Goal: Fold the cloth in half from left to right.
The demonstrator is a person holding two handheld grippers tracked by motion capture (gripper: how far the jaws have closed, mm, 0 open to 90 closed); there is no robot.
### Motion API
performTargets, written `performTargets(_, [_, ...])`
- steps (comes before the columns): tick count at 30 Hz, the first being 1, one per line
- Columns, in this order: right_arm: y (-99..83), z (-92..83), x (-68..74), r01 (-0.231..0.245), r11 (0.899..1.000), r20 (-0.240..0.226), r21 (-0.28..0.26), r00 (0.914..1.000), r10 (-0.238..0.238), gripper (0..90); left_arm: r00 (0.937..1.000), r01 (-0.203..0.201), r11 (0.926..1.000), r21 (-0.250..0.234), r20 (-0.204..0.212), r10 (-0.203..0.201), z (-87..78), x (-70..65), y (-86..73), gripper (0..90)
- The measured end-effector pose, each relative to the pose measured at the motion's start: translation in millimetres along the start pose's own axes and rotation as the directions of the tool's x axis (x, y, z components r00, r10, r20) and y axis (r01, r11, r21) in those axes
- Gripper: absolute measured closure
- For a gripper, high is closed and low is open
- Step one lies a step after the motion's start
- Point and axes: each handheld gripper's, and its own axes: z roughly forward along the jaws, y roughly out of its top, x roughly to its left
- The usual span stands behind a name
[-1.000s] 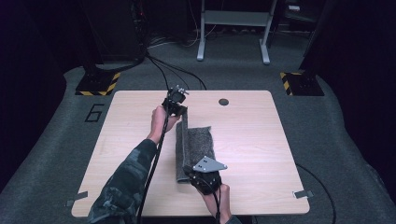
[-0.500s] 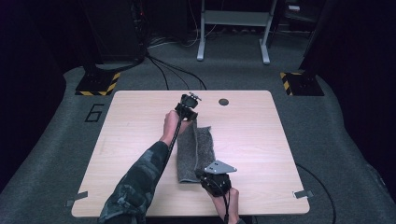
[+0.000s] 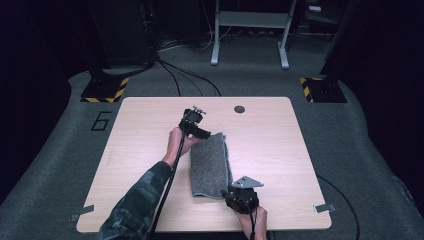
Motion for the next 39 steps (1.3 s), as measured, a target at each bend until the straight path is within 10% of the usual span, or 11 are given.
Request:
performTargets(8, [4.4,-7.9,-17.1,-0.029,1.000,-0.022,-0.012,0.9994,0.028,57.2,0.9995,-0.001,1.0000,0.006,0.031,0.001,-19.3,-5.5,-49.3,22.0])
performTargets(15, [13.7,13.7,-15.8,-0.014,0.997,-0.001,0.080,0.9999,0.014,62.4,0.9990,-0.039,0.9977,0.055,0.024,0.037,-8.1,-24.4,-82.1,21.6])
performTargets(25, [12.0,17.6,-17.3,0.026,0.995,0.023,0.093,0.9993,-0.029,88.9,0.9985,-0.044,0.9978,0.049,0.035,0.042,6.7,-22.8,-89.4,19.5])
performTargets(33, [13.4,9.0,-21.5,0.023,0.996,0.050,0.088,0.9984,-0.027,75.9,0.9988,-0.004,0.9995,-0.031,0.048,0.006,-9.8,-21.6,-93.4,15.2])
performTargets(39, [11.1,6.2,-24.5,0.019,0.996,0.064,0.090,0.9976,-0.025,70.7,0.9938,-0.054,0.9963,-0.066,0.093,0.060,-38.4,-50.1,-117.5,15.3])
